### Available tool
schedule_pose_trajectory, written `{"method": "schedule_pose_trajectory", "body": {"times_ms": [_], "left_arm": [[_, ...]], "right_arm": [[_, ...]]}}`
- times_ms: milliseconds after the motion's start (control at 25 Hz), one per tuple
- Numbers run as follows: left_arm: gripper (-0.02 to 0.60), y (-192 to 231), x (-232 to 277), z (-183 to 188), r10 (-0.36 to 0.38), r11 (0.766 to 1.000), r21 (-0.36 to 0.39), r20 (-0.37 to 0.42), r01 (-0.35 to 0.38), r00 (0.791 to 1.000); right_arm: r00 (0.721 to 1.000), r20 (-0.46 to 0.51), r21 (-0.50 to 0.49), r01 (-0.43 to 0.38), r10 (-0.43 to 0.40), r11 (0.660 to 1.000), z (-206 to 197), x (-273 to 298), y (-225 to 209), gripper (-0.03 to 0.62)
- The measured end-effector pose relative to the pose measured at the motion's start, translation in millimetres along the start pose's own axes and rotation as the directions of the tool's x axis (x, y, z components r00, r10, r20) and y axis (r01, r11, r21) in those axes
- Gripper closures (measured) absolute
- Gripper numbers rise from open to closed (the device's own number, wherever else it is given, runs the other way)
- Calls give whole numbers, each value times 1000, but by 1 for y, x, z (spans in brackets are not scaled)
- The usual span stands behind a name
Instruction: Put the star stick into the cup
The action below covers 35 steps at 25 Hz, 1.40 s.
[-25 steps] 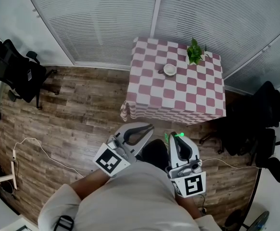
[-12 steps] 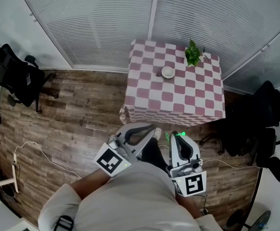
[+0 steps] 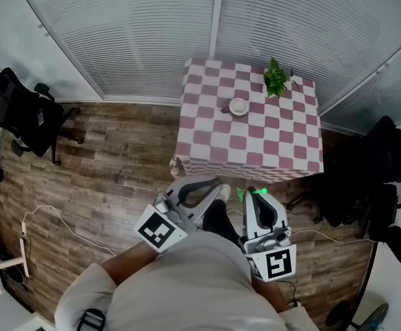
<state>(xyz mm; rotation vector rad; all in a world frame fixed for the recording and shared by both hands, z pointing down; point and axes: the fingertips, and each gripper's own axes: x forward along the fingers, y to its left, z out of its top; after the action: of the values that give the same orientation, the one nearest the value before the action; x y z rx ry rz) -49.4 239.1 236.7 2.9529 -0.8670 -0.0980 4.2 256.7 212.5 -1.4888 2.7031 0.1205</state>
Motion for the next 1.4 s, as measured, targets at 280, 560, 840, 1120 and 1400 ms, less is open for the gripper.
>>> {"method": "schedule_pose_trajectory", "body": {"times_ms": [280,560,840,1120,1400], "left_arm": [[537,15,24,-5,-3,1000,-3,-16,3,1000],[537,31,51,-2,0,1000,-10,-11,-1,1000],[537,51,76,3,24,1000,-5,-10,-24,1000],[537,65,106,7,45,999,-5,-12,-45,999],[538,78,137,5,63,998,-15,-16,-63,998]], "right_arm": [[1000,1,12,5,-5,1000,-5,15,-25,562],[1000,5,20,1,-1,1000,-7,33,-52,562],[1000,0,26,-19,19,999,-7,52,-78,562],[999,5,29,-38,38,999,-5,68,-108,562],[999,6,43,-50,49,998,-12,82,-142,562]]}}
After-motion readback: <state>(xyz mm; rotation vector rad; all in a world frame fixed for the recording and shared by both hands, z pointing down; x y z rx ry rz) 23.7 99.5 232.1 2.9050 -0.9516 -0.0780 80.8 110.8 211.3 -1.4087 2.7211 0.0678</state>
